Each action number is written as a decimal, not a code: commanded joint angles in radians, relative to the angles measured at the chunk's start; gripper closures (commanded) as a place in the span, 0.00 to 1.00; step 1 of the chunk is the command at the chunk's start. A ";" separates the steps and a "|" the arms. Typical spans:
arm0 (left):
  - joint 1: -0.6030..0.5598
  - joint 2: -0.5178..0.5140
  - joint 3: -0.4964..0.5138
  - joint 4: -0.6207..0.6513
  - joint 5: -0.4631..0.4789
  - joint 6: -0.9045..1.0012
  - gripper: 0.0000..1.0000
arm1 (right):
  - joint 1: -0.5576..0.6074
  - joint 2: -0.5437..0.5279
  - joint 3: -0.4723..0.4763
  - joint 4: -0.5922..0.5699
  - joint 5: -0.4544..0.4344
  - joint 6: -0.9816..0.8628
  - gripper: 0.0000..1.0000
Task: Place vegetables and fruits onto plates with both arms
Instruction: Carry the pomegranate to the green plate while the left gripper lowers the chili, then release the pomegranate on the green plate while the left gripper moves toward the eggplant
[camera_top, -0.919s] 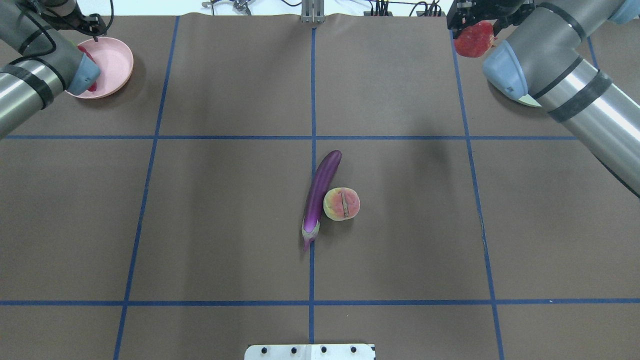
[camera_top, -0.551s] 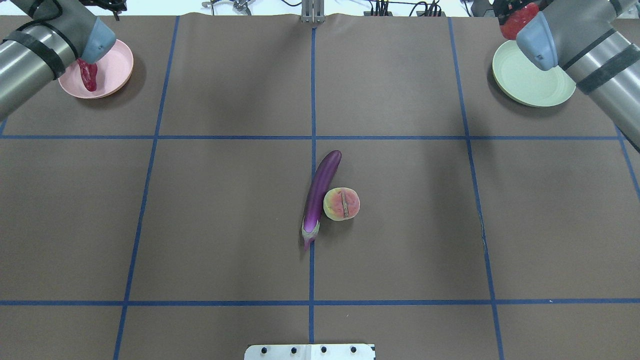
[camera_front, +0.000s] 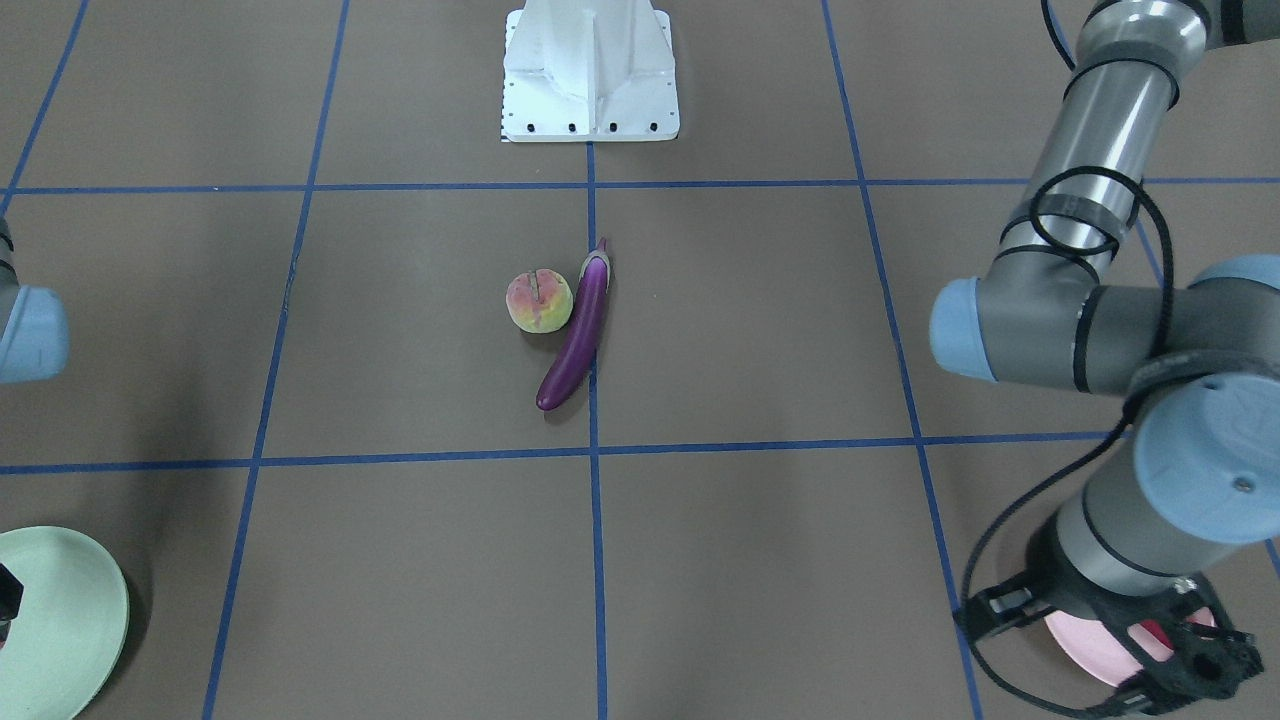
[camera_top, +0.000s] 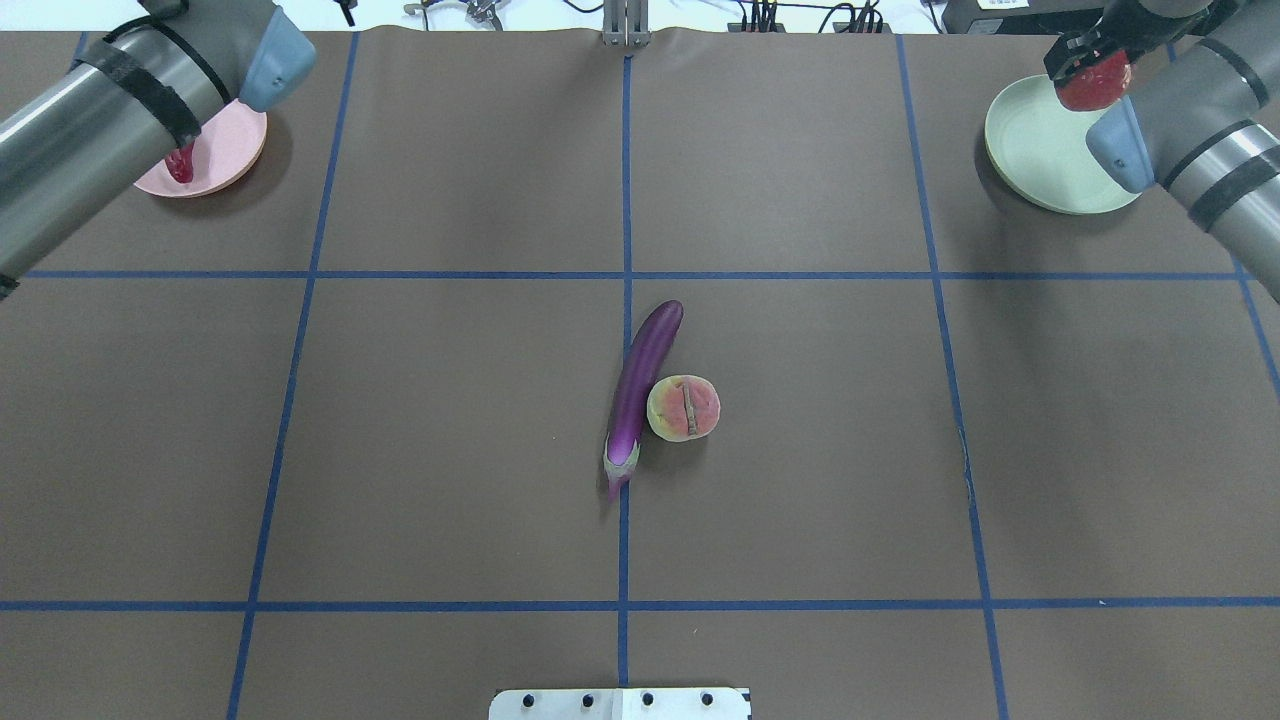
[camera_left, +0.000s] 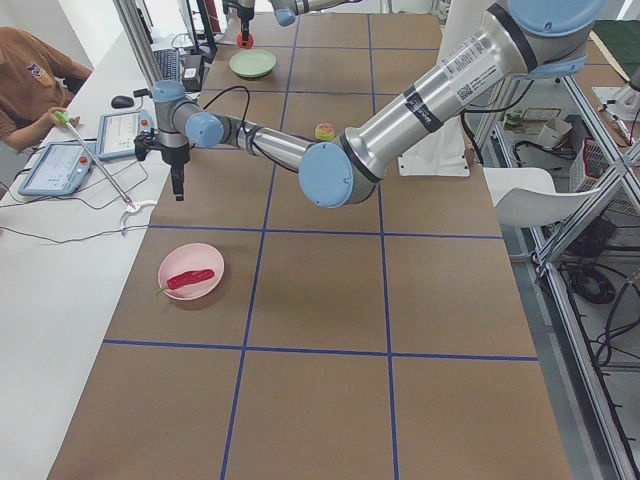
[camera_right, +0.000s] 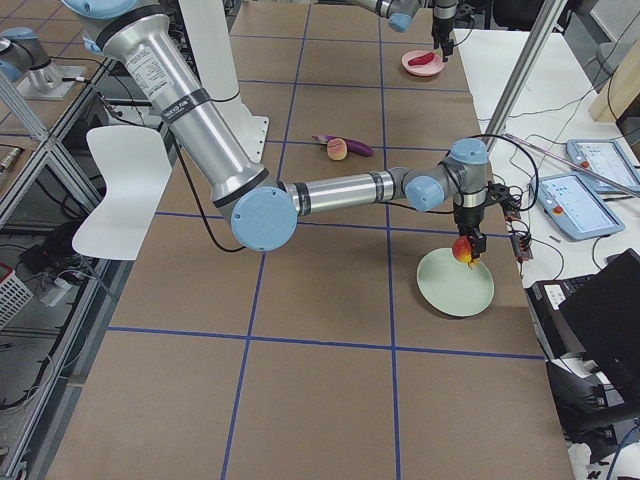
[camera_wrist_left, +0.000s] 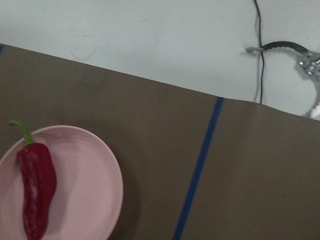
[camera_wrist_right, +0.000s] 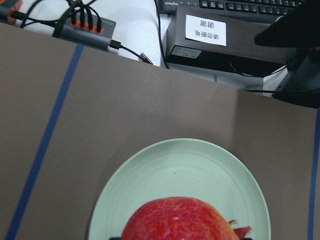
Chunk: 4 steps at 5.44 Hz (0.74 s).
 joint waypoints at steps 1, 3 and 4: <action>0.061 -0.034 -0.038 0.025 -0.012 -0.100 0.00 | -0.036 -0.037 -0.039 0.026 -0.060 -0.002 1.00; 0.102 -0.051 -0.043 0.023 -0.011 -0.137 0.00 | -0.044 -0.059 -0.068 0.024 -0.101 -0.034 1.00; 0.121 -0.057 -0.055 0.023 -0.009 -0.141 0.00 | -0.042 -0.059 -0.081 0.024 -0.115 -0.035 1.00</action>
